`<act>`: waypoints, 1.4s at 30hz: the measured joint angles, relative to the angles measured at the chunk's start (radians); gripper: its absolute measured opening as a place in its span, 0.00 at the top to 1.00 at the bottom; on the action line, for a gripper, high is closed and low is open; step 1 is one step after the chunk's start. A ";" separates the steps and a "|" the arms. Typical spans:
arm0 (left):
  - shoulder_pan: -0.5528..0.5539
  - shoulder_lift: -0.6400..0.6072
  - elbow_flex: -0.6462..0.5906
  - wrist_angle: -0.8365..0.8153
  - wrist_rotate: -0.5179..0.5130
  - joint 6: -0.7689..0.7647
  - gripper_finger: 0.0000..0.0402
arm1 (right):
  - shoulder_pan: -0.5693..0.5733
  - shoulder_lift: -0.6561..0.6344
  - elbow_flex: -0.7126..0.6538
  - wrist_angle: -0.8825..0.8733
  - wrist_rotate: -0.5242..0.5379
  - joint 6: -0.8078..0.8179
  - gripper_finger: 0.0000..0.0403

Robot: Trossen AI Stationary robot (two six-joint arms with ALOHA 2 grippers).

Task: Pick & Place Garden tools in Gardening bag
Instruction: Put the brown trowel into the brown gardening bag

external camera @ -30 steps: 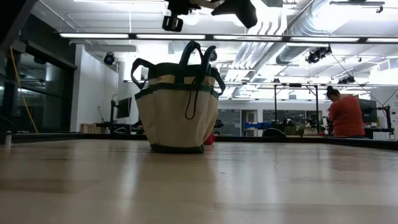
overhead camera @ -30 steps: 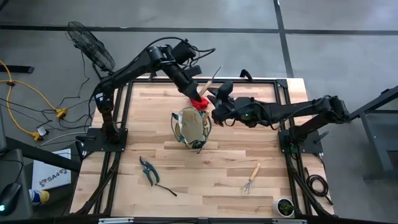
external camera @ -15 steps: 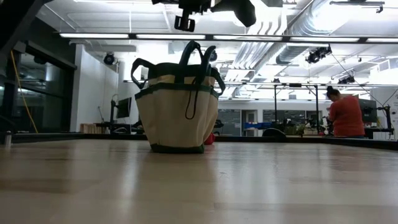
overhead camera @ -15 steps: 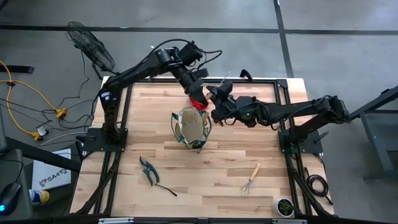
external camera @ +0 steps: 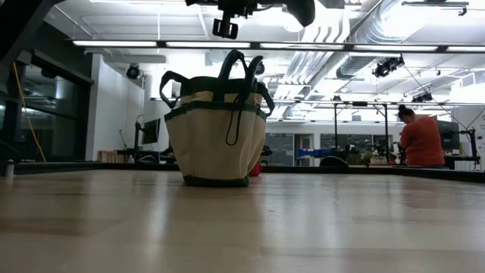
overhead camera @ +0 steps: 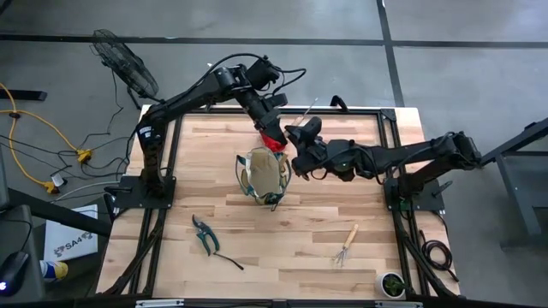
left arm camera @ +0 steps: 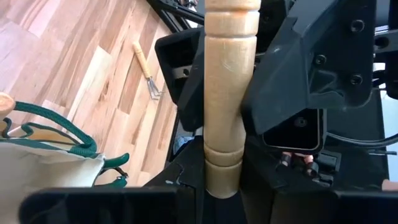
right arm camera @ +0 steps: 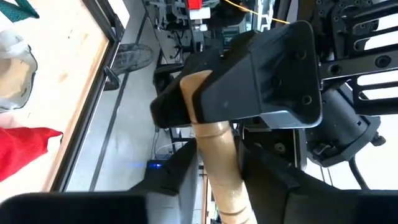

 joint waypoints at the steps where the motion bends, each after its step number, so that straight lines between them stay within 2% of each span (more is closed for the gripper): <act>1: 0.000 0.000 0.000 0.000 0.000 -0.004 0.85 | 0.000 0.000 0.000 0.000 -0.001 -0.002 0.76; 5: 0.000 0.000 0.000 -0.004 0.001 -0.013 0.85 | 0.000 0.000 0.000 -0.009 0.000 -0.007 0.81; 16: 0.000 0.000 -0.001 -0.003 -0.001 -0.012 0.85 | 0.000 0.000 0.000 -0.023 0.003 -0.014 0.84; 18: 0.000 0.000 0.000 0.000 -0.003 -0.006 0.81 | 0.000 0.000 0.000 -0.026 0.003 -0.009 0.84; 21: 0.000 0.000 0.000 0.011 -0.020 0.015 0.69 | 0.000 0.000 0.000 -0.035 -0.003 0.021 0.85; 24: 0.000 0.000 0.000 0.015 -0.028 0.017 0.59 | 0.000 0.000 0.000 -0.048 -0.004 0.066 0.85; 27: 0.000 0.000 0.000 0.014 -0.036 0.019 0.56 | 0.000 0.000 0.000 -0.060 -0.003 0.122 0.85; 37: 0.016 -0.019 0.002 -0.053 -0.063 0.084 0.58 | 0.000 0.000 0.000 -0.076 0.000 0.330 0.85; 42: 0.062 -0.062 0.001 -0.130 -0.171 0.154 0.59 | -0.012 -0.001 0.000 -0.143 -0.014 0.485 0.85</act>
